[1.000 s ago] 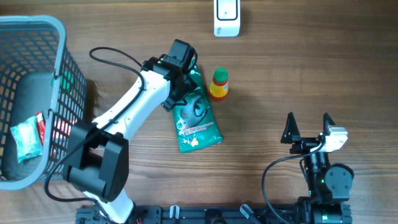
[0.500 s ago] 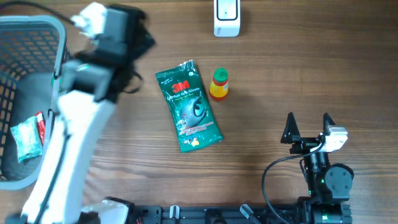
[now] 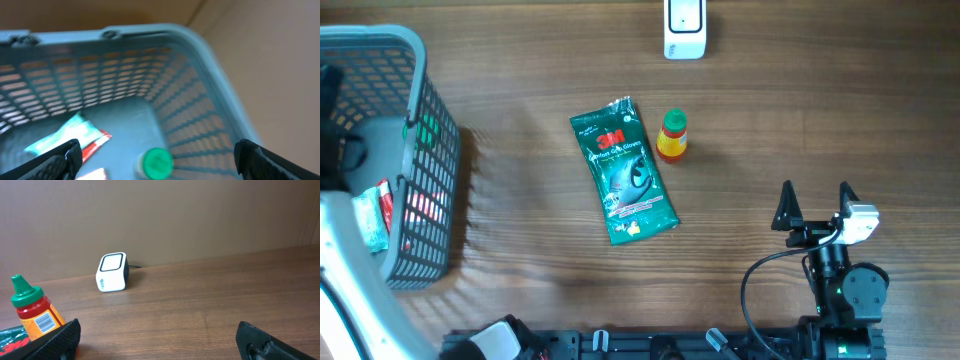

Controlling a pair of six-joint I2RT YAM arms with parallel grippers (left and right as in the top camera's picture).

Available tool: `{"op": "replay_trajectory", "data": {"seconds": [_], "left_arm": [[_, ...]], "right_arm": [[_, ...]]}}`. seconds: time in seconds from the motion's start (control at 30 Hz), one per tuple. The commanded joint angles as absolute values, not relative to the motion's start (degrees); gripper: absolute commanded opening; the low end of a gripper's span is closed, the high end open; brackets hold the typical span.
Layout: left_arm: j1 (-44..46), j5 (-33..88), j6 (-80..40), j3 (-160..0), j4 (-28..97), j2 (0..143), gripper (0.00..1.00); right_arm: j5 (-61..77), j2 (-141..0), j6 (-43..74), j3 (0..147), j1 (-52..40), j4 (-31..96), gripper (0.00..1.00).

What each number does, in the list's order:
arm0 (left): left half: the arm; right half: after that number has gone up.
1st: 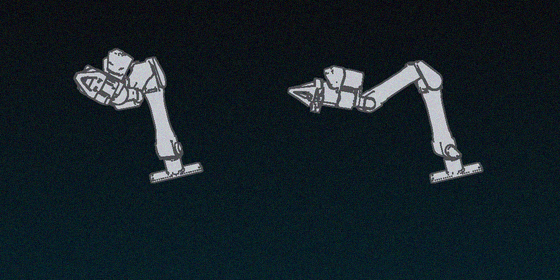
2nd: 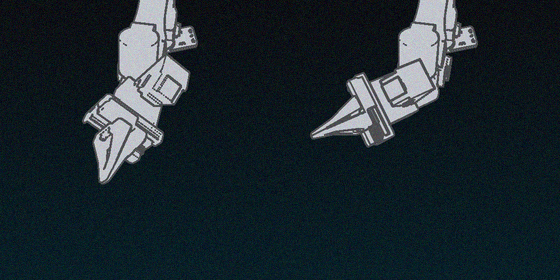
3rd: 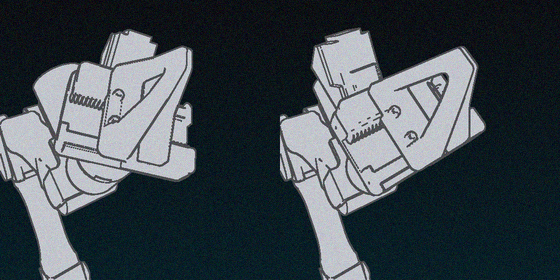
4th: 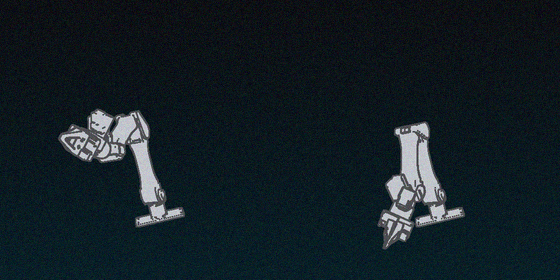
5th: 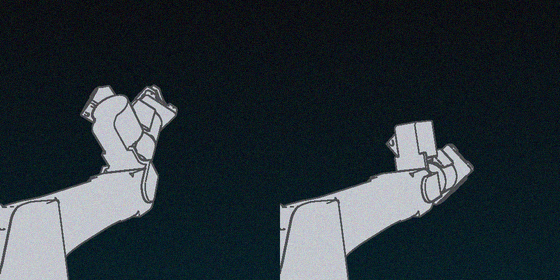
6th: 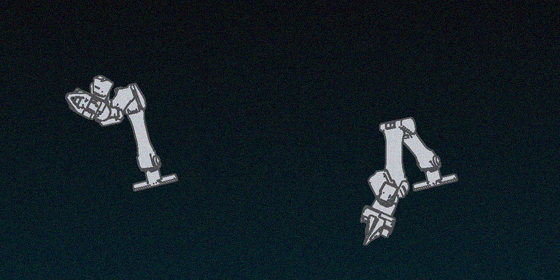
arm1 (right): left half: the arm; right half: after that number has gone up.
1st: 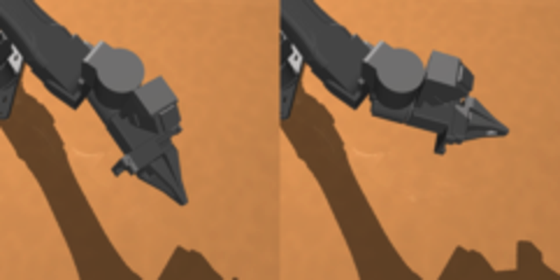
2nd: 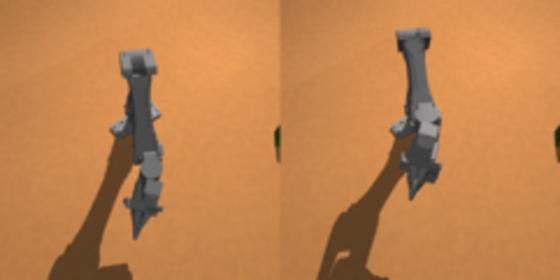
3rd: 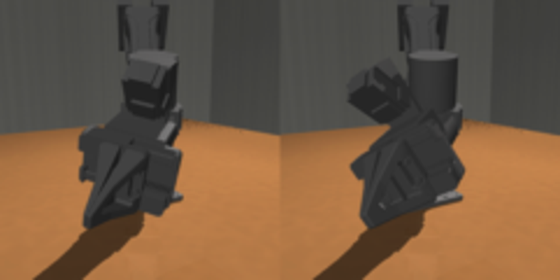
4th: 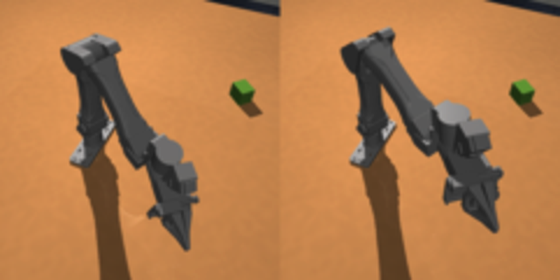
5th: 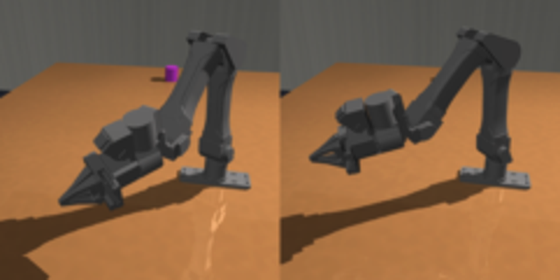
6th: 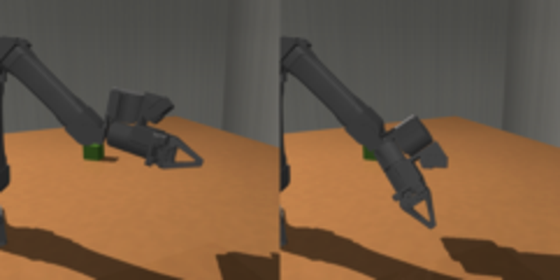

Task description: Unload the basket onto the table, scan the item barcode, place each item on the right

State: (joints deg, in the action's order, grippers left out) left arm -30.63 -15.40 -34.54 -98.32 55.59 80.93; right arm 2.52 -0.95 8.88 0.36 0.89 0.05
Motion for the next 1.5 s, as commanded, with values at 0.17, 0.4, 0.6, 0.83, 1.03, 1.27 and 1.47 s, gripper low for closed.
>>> {"op": "replay_trajectory", "data": {"seconds": [0.17,0.4,0.6,0.83,1.03,1.27,1.47], "left_arm": [[-36.18,5.17,-23.49,-98.63,56.88,97.25,1.0],[-33.74,11.46,-11.84,-98.63,54.92,109.75,1.0],[-30.83,11.57,-10.87,-98.63,52.49,115.55,1.0],[-28.99,11.75,-10.87,-98.59,52.49,118.87,1.0],[-29.02,11.75,-10.87,-98.59,52.49,118.96,1.0],[-29.04,11.46,-10.85,-98.56,54.54,118.96,1.0],[-29.04,11.27,-11.33,-98.56,55.57,118.96,1.0]], "right_arm": [[2.74,-0.93,8.08,0.3,0.56,-0.1,1.0],[2.74,-0.93,8.1,0.3,0.56,-0.08,1.0],[2.74,-0.93,8.08,0.3,0.56,-0.1,1.0],[2.74,-0.93,8.1,0.3,0.56,-0.1,1.0],[2.74,-0.93,8.08,0.3,0.56,-0.08,1.0],[2.74,-0.93,8.1,0.3,0.56,-0.08,0.99],[2.74,-0.93,8.1,0.3,0.56,-0.1,1.0]]}}
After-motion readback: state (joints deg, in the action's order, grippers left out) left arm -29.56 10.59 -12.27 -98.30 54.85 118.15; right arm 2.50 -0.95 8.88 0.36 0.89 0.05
